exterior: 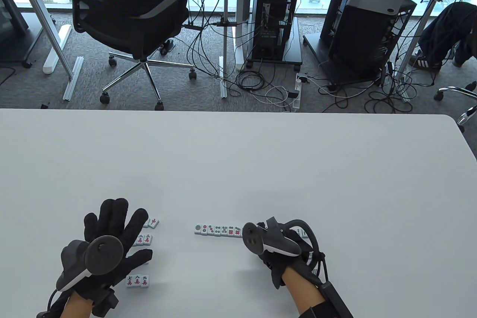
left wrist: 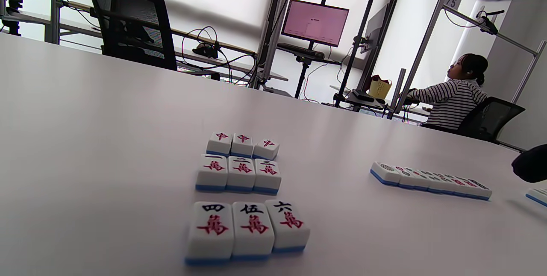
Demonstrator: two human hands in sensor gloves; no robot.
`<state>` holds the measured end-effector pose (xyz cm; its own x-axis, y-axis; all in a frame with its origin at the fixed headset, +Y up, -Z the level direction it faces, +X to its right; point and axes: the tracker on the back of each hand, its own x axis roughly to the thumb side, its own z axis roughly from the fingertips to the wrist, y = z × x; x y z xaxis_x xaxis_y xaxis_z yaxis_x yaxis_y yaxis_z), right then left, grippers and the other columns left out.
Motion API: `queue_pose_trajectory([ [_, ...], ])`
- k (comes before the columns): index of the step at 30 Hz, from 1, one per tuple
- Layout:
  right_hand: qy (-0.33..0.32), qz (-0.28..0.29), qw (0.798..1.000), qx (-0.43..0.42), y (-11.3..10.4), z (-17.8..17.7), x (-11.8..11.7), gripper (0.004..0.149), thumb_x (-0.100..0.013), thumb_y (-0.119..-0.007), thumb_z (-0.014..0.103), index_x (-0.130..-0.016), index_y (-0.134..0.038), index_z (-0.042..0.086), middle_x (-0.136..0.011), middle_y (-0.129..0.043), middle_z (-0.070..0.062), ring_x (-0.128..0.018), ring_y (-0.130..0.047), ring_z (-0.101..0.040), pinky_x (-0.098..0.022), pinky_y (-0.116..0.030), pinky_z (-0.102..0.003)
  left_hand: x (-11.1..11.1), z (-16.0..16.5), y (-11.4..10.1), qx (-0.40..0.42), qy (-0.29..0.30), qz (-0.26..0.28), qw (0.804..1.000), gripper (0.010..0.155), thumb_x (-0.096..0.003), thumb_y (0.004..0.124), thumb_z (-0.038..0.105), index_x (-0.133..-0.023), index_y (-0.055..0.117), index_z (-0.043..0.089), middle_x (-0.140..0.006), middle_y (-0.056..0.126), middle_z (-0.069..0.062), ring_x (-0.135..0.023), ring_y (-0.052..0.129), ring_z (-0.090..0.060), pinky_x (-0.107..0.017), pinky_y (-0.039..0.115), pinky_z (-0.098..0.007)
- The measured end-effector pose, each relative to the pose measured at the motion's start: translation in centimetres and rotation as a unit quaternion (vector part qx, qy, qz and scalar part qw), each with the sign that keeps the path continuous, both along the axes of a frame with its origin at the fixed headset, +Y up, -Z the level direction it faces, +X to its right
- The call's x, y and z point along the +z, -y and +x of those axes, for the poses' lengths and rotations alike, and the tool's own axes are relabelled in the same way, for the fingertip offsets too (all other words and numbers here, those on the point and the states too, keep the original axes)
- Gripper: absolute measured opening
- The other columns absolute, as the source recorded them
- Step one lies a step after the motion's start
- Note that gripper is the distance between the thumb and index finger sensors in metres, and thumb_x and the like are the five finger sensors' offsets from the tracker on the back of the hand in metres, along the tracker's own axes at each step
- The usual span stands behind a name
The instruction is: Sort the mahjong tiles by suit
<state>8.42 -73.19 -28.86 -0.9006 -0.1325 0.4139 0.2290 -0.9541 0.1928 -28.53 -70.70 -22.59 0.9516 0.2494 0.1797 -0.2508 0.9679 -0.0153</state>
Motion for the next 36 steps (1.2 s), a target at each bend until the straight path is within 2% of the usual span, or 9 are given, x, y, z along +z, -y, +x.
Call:
queue_pose_trajectory([
  [7,0.0,-0.038,0.998,0.049,0.3,3.1,4.1,0.062,-0.044,-0.083,0.042,-0.095,-0.073,0.008,-0.044,-0.097,-0.004,-0.009,-0.086,-0.01,-0.004,-0.077,-0.023,0.0,0.0,0.0,-0.003,0.0,-0.002,1.0,0.088,-0.0359,0.066,0.074,-0.109,0.026,0.043,-0.113,-0.007,0.008,-0.11,-0.009,-0.024,-0.075,0.003,-0.066],
  [10,0.005,-0.057,0.996,0.065,1.1,3.8,4.8,0.064,-0.043,-0.085,0.042,-0.096,-0.071,0.008,-0.043,-0.096,-0.003,-0.009,-0.086,-0.009,-0.004,-0.077,-0.023,0.1,0.1,0.0,-0.005,0.001,-0.001,1.0,0.089,-0.0358,0.066,0.074,-0.109,0.026,0.043,-0.113,-0.007,0.008,-0.11,-0.009,-0.024,-0.075,0.003,-0.066],
  [14,-0.013,-0.036,0.996,0.08,2.2,3.9,5.1,0.061,-0.042,-0.086,0.039,-0.094,-0.073,0.008,-0.041,-0.096,-0.002,-0.008,-0.085,-0.008,-0.003,-0.077,-0.022,0.0,0.2,0.1,-0.011,0.001,-0.003,1.0,0.088,-0.0359,0.066,0.074,-0.109,0.026,0.043,-0.113,-0.007,0.008,-0.11,-0.009,-0.024,-0.075,0.003,-0.066],
  [19,-0.003,-0.039,0.997,0.061,2.7,3.4,4.2,0.059,-0.041,-0.088,0.035,-0.088,-0.075,0.001,-0.04,-0.096,-0.002,-0.007,-0.085,-0.008,-0.002,-0.077,-0.023,0.0,0.3,0.1,-0.012,0.001,-0.007,1.0,0.088,-0.0359,0.066,0.074,-0.109,0.027,0.043,-0.113,-0.007,0.008,-0.11,-0.009,-0.024,-0.075,0.003,-0.066],
  [23,-0.003,-0.042,0.998,0.043,2.1,2.8,3.3,0.059,-0.042,-0.088,0.036,-0.088,-0.076,0.002,-0.04,-0.096,-0.002,-0.007,-0.085,-0.008,-0.002,-0.077,-0.023,0.0,0.3,0.1,-0.01,0.002,-0.005,1.0,0.088,-0.036,0.066,0.074,-0.109,0.027,0.043,-0.113,-0.006,0.008,-0.11,-0.009,-0.024,-0.075,0.003,-0.066],
  [30,-0.001,0.065,0.996,-0.068,-0.5,0.3,-0.4,0.059,-0.041,-0.088,0.035,-0.089,-0.075,0.002,-0.042,-0.096,-0.003,-0.009,-0.086,-0.009,-0.003,-0.077,-0.024,0.0,0.3,0.1,-0.009,0.002,-0.005,1.0,0.088,-0.036,0.066,0.074,-0.109,0.027,0.043,-0.113,-0.006,0.008,-0.11,-0.009,-0.024,-0.075,0.003,-0.066],
  [32,0.0,0.069,0.995,-0.073,-0.5,-0.5,-1.3,0.059,-0.041,-0.088,0.035,-0.089,-0.075,0.003,-0.042,-0.096,-0.003,-0.009,-0.086,-0.01,-0.004,-0.077,-0.024,0.0,0.3,0.0,-0.007,0.001,-0.003,1.0,0.088,-0.0361,0.066,0.073,-0.109,0.027,0.043,-0.113,-0.006,0.008,-0.11,-0.009,-0.024,-0.075,0.003,-0.066],
  [36,0.002,0.044,0.998,-0.04,0.9,-2.3,-2.7,0.058,-0.041,-0.088,0.035,-0.089,-0.075,0.003,-0.043,-0.096,-0.003,-0.01,-0.086,-0.01,-0.004,-0.078,-0.024,0.0,0.2,0.0,-0.003,0.001,-0.001,1.0,0.088,-0.0362,0.066,0.073,-0.109,0.027,0.043,-0.113,-0.006,0.008,-0.11,-0.009,-0.024,-0.075,0.003,-0.066],
])
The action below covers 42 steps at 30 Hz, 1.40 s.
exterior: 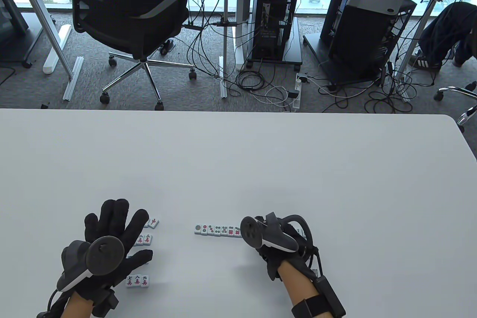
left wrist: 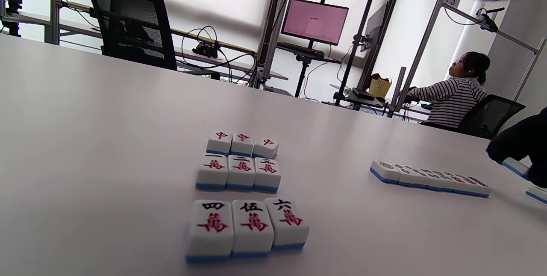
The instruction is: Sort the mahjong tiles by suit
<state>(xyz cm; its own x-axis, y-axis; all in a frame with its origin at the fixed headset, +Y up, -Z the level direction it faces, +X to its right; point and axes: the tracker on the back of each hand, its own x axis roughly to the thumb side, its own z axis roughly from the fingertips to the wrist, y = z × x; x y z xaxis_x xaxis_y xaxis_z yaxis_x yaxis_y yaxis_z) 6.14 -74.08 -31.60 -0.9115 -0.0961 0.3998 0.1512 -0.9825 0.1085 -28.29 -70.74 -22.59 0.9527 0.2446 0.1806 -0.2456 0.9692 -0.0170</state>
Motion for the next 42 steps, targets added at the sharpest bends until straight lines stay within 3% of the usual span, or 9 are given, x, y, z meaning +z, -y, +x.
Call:
queue_pose_trajectory([
  [6,0.008,-0.03,0.999,0.007,1.4,-0.8,-0.9,0.057,-0.042,-0.087,0.034,-0.089,-0.075,0.004,-0.045,-0.096,-0.004,-0.011,-0.087,-0.011,-0.005,-0.078,-0.025,0.0,-0.1,0.0,0.003,0.002,0.003,1.0,0.088,-0.0363,0.066,0.073,-0.109,0.027,0.043,-0.113,-0.006,0.008,-0.11,-0.009,-0.024,-0.075,0.003,-0.066],
  [15,0.007,-0.026,1.0,0.013,2.1,-1.1,-1.1,0.057,-0.044,-0.084,0.036,-0.092,-0.073,0.008,-0.048,-0.095,-0.004,-0.013,-0.087,-0.012,-0.007,-0.079,-0.025,0.0,0.0,0.0,0.0,0.003,0.0,1.0,0.087,-0.0364,0.066,0.073,-0.109,0.027,0.043,-0.113,-0.006,0.008,-0.11,-0.008,-0.024,-0.075,0.003,-0.066],
  [19,0.017,-0.017,1.0,0.006,0.9,-0.2,-1.1,0.065,-0.045,-0.082,0.04,-0.1,-0.063,0.01,-0.052,-0.095,-0.006,-0.017,-0.088,-0.013,-0.01,-0.08,-0.026,0.0,-0.4,-0.1,0.008,-0.004,0.002,1.0,0.088,-0.0363,0.066,0.073,-0.109,0.027,0.043,-0.113,-0.006,0.008,-0.11,-0.009,-0.024,-0.075,0.003,-0.065],
  [25,0.084,-0.009,0.996,-0.002,-1.8,3.9,-1.8,0.063,-0.045,-0.082,0.039,-0.099,-0.065,0.01,-0.052,-0.095,-0.007,-0.017,-0.089,-0.014,-0.01,-0.08,-0.027,0.0,-0.3,-0.1,0.005,-0.003,0.001,1.0,0.087,-0.0366,0.066,0.073,-0.109,0.027,0.043,-0.113,-0.006,0.008,-0.11,-0.009,-0.024,-0.075,0.003,-0.065],
  [28,0.106,-0.017,0.994,0.017,-2.1,5.9,-1.9,0.062,-0.045,-0.083,0.037,-0.098,-0.067,0.01,-0.051,-0.096,-0.006,-0.016,-0.089,-0.014,-0.01,-0.079,-0.026,0.0,-0.3,-0.1,0.003,-0.002,0.0,1.0,0.087,-0.0364,0.066,0.073,-0.109,0.027,0.043,-0.113,-0.006,0.008,-0.11,-0.008,-0.024,-0.075,0.003,-0.065],
  [33,0.104,-0.039,0.992,0.06,-0.8,7.7,-1.4,0.061,-0.045,-0.084,0.035,-0.099,-0.067,0.012,-0.05,-0.096,-0.004,-0.015,-0.088,-0.012,-0.009,-0.079,-0.025,0.0,-0.2,0.0,0.002,-0.003,-0.003,1.0,0.087,-0.0364,0.066,0.073,-0.109,0.027,0.043,-0.113,-0.006,0.008,-0.111,-0.008,-0.024,-0.075,0.003,-0.065],
  [42,0.076,-0.041,0.987,0.134,2.1,6.3,-1.5,0.056,-0.044,-0.085,0.033,-0.094,-0.072,0.011,-0.046,-0.095,-0.003,-0.012,-0.086,-0.01,-0.006,-0.078,-0.024,-0.1,-0.2,0.1,-0.003,-0.005,-0.01,1.0,0.087,-0.0365,0.066,0.073,-0.109,0.028,0.043,-0.113,-0.006,0.008,-0.11,-0.008,-0.024,-0.075,0.003,-0.065],
])
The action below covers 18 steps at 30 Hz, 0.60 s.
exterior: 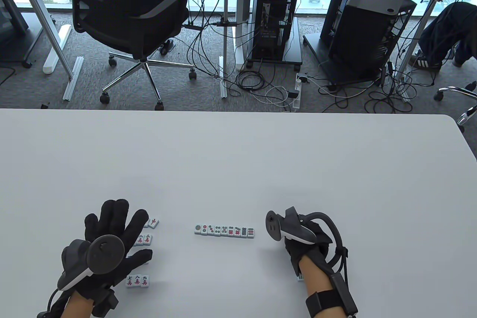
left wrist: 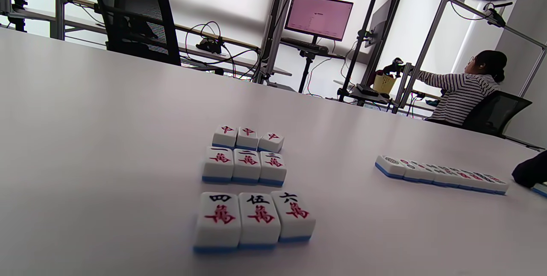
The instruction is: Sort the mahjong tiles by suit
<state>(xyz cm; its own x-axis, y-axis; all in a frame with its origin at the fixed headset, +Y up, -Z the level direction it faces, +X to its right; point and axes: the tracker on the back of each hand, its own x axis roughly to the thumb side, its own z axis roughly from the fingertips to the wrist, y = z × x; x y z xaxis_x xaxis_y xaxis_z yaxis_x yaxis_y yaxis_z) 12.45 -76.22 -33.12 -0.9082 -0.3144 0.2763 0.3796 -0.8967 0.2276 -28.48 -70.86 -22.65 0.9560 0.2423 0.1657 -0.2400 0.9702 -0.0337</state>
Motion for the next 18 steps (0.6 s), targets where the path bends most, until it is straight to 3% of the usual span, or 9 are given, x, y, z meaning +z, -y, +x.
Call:
queue_pose_trajectory([
  [4,-0.017,0.015,1.0,0.007,0.1,-0.5,0.2,0.055,-0.044,-0.085,0.032,-0.09,-0.075,0.006,-0.044,-0.095,-0.004,-0.011,-0.085,-0.009,-0.005,-0.078,-0.024,0.0,0.0,0.0,0.002,-0.001,0.0,1.0,0.087,-0.0365,0.066,0.073,-0.109,0.028,0.043,-0.113,-0.006,0.008,-0.111,-0.008,-0.024,-0.075,0.003,-0.065],
  [8,-0.038,0.032,0.998,-0.041,-1.0,-1.5,0.8,0.057,-0.044,-0.085,0.033,-0.09,-0.073,0.002,-0.044,-0.095,-0.003,-0.011,-0.086,-0.009,-0.005,-0.078,-0.024,-0.1,0.0,0.0,0.002,0.001,0.002,1.0,0.087,-0.0365,0.066,0.073,-0.109,0.028,0.043,-0.113,-0.006,0.008,-0.111,-0.008,-0.024,-0.075,0.003,-0.065],
  [13,-0.097,0.023,0.983,-0.153,-3.0,-7.0,3.0,0.059,-0.043,-0.086,0.034,-0.09,-0.074,0.001,-0.044,-0.096,-0.003,-0.011,-0.086,-0.01,-0.005,-0.079,-0.024,-0.2,0.1,0.2,-0.002,0.002,-0.006,1.0,0.087,-0.0366,0.066,0.073,-0.109,0.028,0.043,-0.113,-0.006,0.008,-0.111,-0.008,-0.024,-0.075,0.003,-0.065],
  [18,-0.159,0.019,0.972,-0.171,-2.5,-13.0,4.9,0.059,-0.043,-0.086,0.034,-0.09,-0.073,0.001,-0.044,-0.096,-0.004,-0.011,-0.087,-0.01,-0.006,-0.079,-0.024,-0.1,0.1,0.2,0.0,0.003,-0.003,1.0,0.087,-0.0366,0.066,0.073,-0.109,0.028,0.043,-0.113,-0.006,0.008,-0.11,-0.008,-0.024,-0.075,0.004,-0.065],
])
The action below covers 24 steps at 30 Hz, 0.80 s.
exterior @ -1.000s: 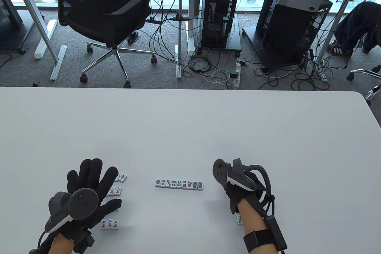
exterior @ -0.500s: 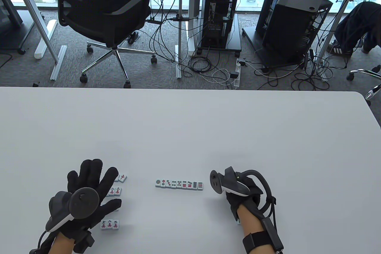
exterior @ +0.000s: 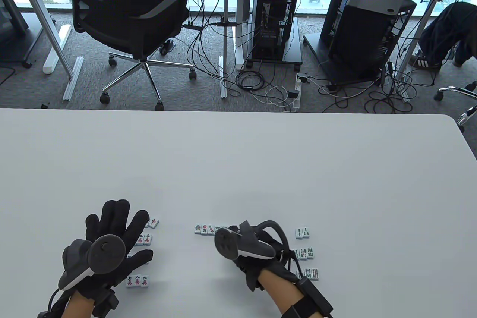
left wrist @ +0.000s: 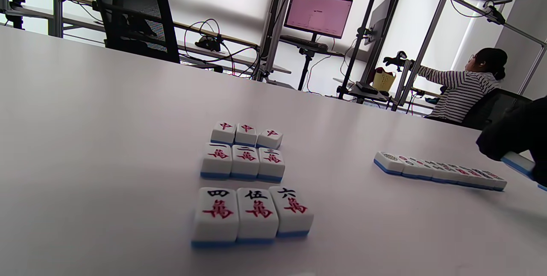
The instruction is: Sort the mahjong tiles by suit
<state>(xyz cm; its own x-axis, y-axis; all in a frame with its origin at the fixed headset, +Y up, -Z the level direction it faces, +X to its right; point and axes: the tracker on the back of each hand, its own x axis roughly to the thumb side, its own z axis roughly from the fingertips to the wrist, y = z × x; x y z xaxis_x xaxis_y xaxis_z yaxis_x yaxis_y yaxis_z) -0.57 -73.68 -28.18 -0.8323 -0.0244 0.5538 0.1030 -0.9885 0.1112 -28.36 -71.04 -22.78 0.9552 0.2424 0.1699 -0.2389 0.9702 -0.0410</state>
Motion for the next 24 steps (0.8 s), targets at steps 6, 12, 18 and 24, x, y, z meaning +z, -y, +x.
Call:
queue_pose_trajectory([
  [6,-0.023,-0.005,1.0,0.006,1.5,-4.9,-0.1,0.059,-0.043,-0.086,0.034,-0.09,-0.073,0.001,-0.045,-0.096,-0.004,-0.012,-0.087,-0.01,-0.006,-0.079,-0.025,0.1,0.0,-0.1,0.005,0.003,0.004,1.0,0.087,-0.0365,0.066,0.073,-0.109,0.028,0.043,-0.113,-0.006,0.008,-0.11,-0.008,-0.024,-0.075,0.003,-0.065],
  [12,-0.016,-0.02,0.999,0.025,2.8,-6.6,-0.8,0.058,-0.044,-0.084,0.035,-0.091,-0.073,0.002,-0.046,-0.095,-0.005,-0.013,-0.087,-0.011,-0.007,-0.079,-0.025,0.2,-0.1,-0.3,0.01,0.003,0.01,1.0,0.087,-0.0366,0.066,0.073,-0.109,0.028,0.043,-0.113,-0.006,0.008,-0.11,-0.008,-0.024,-0.075,0.003,-0.065],
  [18,-0.025,-0.012,0.999,0.024,2.0,-5.6,-0.6,0.064,-0.045,-0.082,0.04,-0.097,-0.067,0.006,-0.049,-0.095,-0.006,-0.015,-0.088,-0.012,-0.009,-0.08,-0.026,0.2,-0.2,-0.3,0.012,0.004,0.011,1.0,0.087,-0.0365,0.066,0.073,-0.109,0.028,0.043,-0.113,-0.006,0.008,-0.11,-0.008,-0.024,-0.075,0.004,-0.065],
  [24,0.026,0.022,0.999,-0.021,-1.9,-1.3,-1.5,0.066,-0.045,-0.081,0.041,-0.099,-0.065,0.007,-0.051,-0.095,-0.006,-0.017,-0.089,-0.013,-0.01,-0.08,-0.026,0.2,-0.2,-0.3,0.013,0.003,0.011,1.0,0.087,-0.0366,0.066,0.073,-0.109,0.028,0.043,-0.113,-0.006,0.008,-0.11,-0.008,-0.024,-0.075,0.004,-0.065],
])
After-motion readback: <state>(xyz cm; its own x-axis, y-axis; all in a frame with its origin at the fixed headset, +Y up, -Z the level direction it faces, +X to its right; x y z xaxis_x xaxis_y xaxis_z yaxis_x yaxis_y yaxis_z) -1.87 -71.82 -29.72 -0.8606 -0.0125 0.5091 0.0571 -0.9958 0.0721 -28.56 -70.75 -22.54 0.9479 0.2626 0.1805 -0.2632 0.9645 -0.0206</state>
